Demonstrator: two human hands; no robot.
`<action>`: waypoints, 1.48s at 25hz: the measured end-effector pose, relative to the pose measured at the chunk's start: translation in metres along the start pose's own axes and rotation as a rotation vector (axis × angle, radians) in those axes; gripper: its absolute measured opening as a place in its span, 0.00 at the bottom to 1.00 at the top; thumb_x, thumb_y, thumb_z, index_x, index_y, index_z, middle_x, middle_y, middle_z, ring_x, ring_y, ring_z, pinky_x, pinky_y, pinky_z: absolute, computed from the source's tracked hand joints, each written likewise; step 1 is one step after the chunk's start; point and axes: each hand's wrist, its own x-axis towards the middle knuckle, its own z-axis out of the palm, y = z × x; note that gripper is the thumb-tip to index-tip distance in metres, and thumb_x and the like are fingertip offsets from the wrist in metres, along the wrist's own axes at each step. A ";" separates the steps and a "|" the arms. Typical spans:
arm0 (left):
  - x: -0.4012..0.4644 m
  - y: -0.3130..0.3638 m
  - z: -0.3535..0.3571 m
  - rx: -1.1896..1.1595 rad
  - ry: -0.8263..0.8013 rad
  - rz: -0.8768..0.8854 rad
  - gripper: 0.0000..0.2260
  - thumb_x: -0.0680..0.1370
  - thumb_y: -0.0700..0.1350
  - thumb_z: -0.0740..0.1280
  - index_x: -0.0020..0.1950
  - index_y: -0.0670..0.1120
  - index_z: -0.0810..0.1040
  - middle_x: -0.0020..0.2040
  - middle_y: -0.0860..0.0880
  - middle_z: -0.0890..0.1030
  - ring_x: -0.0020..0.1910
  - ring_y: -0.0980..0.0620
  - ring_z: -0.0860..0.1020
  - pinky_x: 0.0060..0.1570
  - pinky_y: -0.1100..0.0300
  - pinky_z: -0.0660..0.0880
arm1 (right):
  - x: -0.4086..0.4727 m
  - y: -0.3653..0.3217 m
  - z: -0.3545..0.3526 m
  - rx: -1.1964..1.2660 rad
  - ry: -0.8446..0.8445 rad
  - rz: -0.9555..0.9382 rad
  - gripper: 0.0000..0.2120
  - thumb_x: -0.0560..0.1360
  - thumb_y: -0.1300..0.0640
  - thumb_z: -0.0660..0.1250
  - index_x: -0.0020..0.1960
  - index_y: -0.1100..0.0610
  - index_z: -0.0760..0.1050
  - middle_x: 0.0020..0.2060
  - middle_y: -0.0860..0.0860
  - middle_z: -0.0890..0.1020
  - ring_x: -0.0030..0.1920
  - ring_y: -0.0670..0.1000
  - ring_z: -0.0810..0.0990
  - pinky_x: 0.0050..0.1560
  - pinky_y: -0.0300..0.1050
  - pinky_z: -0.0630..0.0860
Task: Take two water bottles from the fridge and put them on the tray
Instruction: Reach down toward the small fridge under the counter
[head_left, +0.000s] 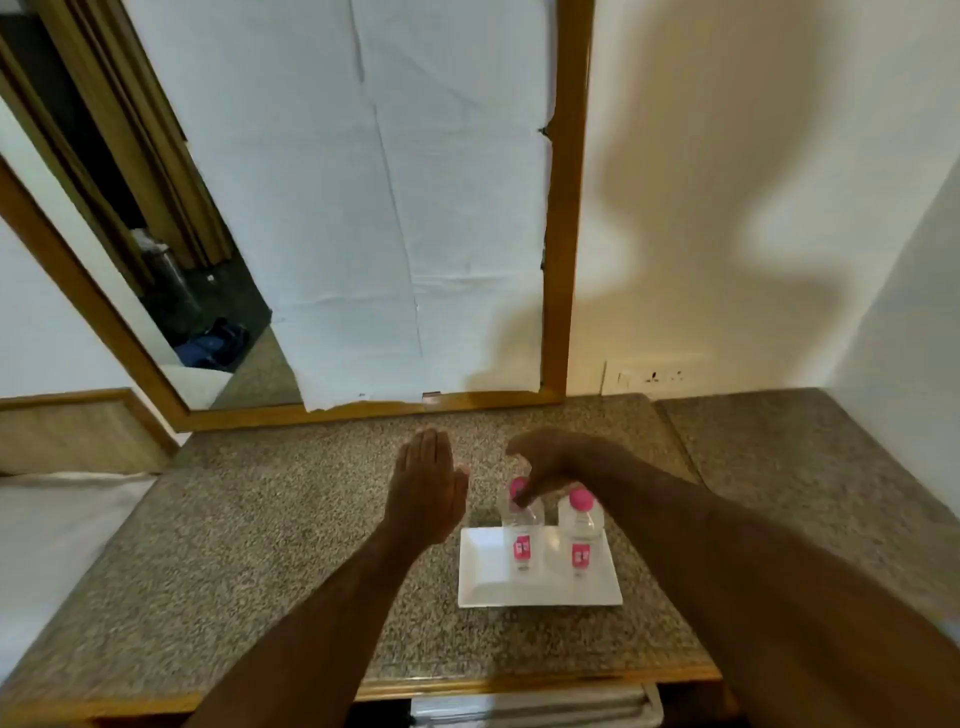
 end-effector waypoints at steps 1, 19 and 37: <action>-0.014 -0.007 0.009 -0.006 -0.066 -0.034 0.24 0.79 0.53 0.54 0.69 0.37 0.65 0.66 0.36 0.73 0.66 0.39 0.70 0.68 0.43 0.68 | 0.000 -0.006 0.012 -0.019 -0.057 0.032 0.40 0.67 0.49 0.77 0.73 0.53 0.62 0.72 0.55 0.69 0.70 0.58 0.68 0.68 0.58 0.67; -0.128 0.116 0.077 -0.250 -0.231 0.449 0.17 0.76 0.48 0.62 0.58 0.39 0.77 0.46 0.39 0.81 0.45 0.41 0.80 0.45 0.48 0.79 | -0.163 0.020 0.050 0.060 -0.143 0.324 0.30 0.66 0.66 0.76 0.65 0.54 0.71 0.41 0.51 0.76 0.42 0.56 0.84 0.38 0.50 0.84; -0.066 0.294 0.249 -0.126 -0.263 0.629 0.25 0.81 0.51 0.49 0.75 0.40 0.59 0.76 0.38 0.63 0.77 0.40 0.57 0.75 0.42 0.57 | -0.134 0.274 0.475 0.441 0.060 0.645 0.18 0.78 0.59 0.62 0.67 0.58 0.68 0.66 0.60 0.72 0.64 0.63 0.74 0.62 0.59 0.74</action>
